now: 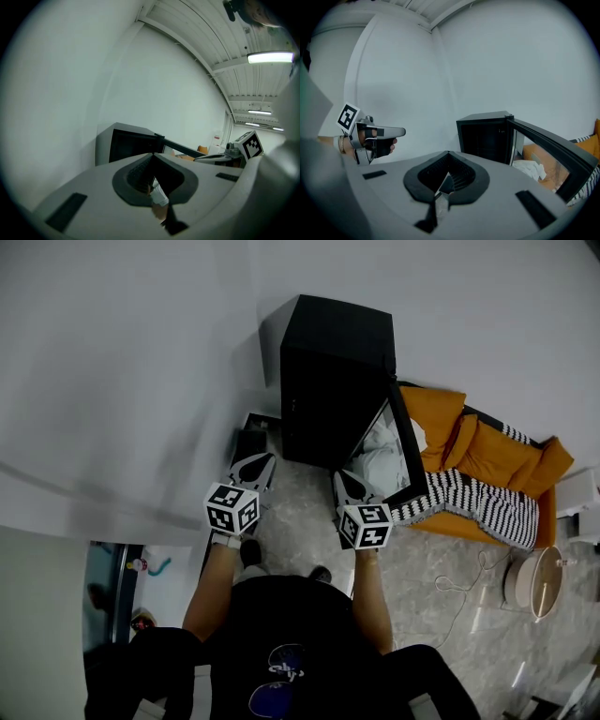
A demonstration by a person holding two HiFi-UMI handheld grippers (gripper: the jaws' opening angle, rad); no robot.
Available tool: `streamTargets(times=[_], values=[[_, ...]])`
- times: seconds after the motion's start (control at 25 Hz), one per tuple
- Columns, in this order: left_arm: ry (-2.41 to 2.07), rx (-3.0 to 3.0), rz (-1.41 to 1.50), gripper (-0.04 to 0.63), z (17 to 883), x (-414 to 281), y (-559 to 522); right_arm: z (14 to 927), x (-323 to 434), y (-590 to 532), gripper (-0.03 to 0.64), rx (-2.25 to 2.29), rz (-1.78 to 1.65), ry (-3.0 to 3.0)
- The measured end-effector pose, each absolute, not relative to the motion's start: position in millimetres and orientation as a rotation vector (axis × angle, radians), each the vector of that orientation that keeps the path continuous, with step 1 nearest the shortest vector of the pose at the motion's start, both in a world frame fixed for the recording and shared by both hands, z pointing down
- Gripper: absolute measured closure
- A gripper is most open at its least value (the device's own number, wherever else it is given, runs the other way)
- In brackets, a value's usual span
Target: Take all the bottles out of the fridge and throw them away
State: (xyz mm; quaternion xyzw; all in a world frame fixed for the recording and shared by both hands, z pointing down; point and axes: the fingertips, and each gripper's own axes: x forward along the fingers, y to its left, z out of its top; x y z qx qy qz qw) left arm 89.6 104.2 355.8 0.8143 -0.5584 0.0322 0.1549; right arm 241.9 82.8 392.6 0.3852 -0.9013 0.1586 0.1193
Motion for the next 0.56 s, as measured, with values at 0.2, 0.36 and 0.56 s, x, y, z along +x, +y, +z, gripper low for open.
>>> streamTargets(times=[0.2, 0.36, 0.56], values=[[-1.602, 2.328, 0.093, 0.589, 357.9, 86.6, 106.3, 395.9, 241.1, 85.0, 0.611, 1.127, 0.473, -2.628], [-1.607, 2.324, 0.090, 0.589, 357.7, 82.9, 107.8, 397.8, 238.4, 87.2, 0.611, 1.123, 0.477, -2.625], [-1.608, 2.322, 0.088, 0.589, 358.6, 83.1, 105.5, 398.6, 238.6, 84.2, 0.611, 1.123, 0.474, -2.627]])
